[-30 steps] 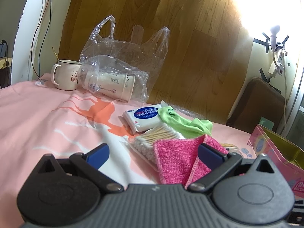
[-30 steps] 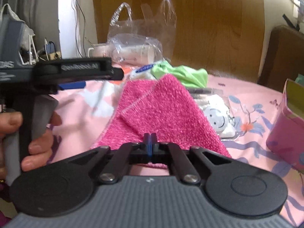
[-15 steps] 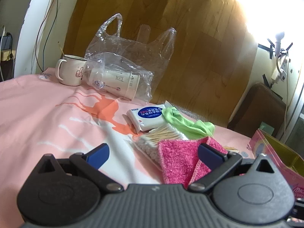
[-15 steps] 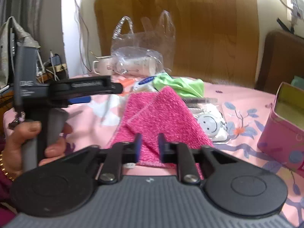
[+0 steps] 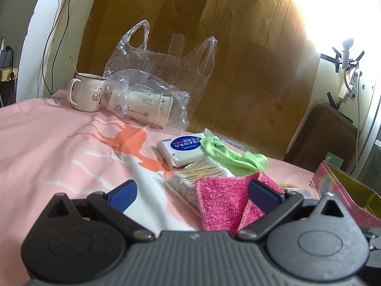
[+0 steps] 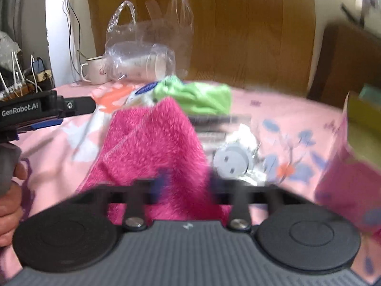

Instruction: Organize soft objects

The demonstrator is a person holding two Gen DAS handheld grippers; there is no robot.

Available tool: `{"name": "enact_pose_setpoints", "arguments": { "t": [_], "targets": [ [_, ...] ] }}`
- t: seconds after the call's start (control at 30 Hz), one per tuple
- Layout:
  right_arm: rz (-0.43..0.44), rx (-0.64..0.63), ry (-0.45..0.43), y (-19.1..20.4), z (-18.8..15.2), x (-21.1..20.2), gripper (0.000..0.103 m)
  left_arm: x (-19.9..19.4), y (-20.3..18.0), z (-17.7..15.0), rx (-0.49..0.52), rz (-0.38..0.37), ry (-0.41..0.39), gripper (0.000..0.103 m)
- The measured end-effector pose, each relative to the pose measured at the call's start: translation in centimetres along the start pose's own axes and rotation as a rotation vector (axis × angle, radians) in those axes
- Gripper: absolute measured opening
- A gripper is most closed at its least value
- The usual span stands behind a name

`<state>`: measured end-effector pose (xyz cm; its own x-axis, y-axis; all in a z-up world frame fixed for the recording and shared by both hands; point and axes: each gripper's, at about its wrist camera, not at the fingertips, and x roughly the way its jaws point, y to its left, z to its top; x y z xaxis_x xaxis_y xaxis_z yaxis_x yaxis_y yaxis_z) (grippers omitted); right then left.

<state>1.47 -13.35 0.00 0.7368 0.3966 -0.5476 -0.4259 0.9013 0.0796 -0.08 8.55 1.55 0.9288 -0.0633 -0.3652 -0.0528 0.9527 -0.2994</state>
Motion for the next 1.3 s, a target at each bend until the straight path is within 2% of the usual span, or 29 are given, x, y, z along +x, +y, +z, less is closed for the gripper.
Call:
{"name": "enact_pose_setpoints", "arguments": {
  "t": [0.13,0.23,0.37,0.43,0.53,0.63,0.8,0.93,1.1,1.2,1.3],
  "targets": [
    [0.029,-0.076,-0.062,2.4,-0.7,-2.4,0.013,-0.1,0.0,0.0,-0.002,0.001,-0.002,0.103],
    [0.081,-0.159,-0.097,4.7,-1.4,-4.1,0.013,-0.5,0.3,0.0,-0.012,-0.033,-0.021,0.103],
    [0.152,-0.307,-0.059,8.4,-3.5,-4.0,0.014,-0.9,0.8,0.2,-0.024,-0.081,0.013,0.103],
    [0.159,-0.353,-0.04,9.5,-4.6,-3.5,0.017,-1.4,0.7,0.0,-0.004,-0.086,0.035,0.103],
    [0.151,-0.382,-0.065,10.2,-5.2,-3.6,0.024,-2.6,0.7,-0.4,0.031,-0.11,0.064,0.103],
    [0.173,-0.355,-0.064,9.6,-4.8,-3.8,0.031,-3.5,0.9,-0.6,0.058,-0.111,0.097,0.103],
    [0.214,-0.247,-0.102,8.2,-4.3,-5.4,0.051,-3.6,1.6,-0.8,0.076,-0.12,0.206,0.103],
    [0.22,-0.155,-0.123,6.4,-4.0,-6.6,0.053,-3.1,2.8,-0.4,0.003,-0.202,0.309,0.102],
    [0.196,-0.043,-0.106,4.5,-4.0,-6.8,0.065,-2.3,3.1,0.2,-0.072,-0.289,0.4,0.094],
    [0.224,0.003,-0.068,3.8,-3.9,-5.9,0.069,-1.7,2.5,0.0,-0.071,-0.302,0.433,0.088],
    [0.282,0.017,-0.032,4.5,-4.1,-4.9,0.07,-1.0,1.5,-0.8,-0.034,-0.278,0.457,0.084]
  ]
}}
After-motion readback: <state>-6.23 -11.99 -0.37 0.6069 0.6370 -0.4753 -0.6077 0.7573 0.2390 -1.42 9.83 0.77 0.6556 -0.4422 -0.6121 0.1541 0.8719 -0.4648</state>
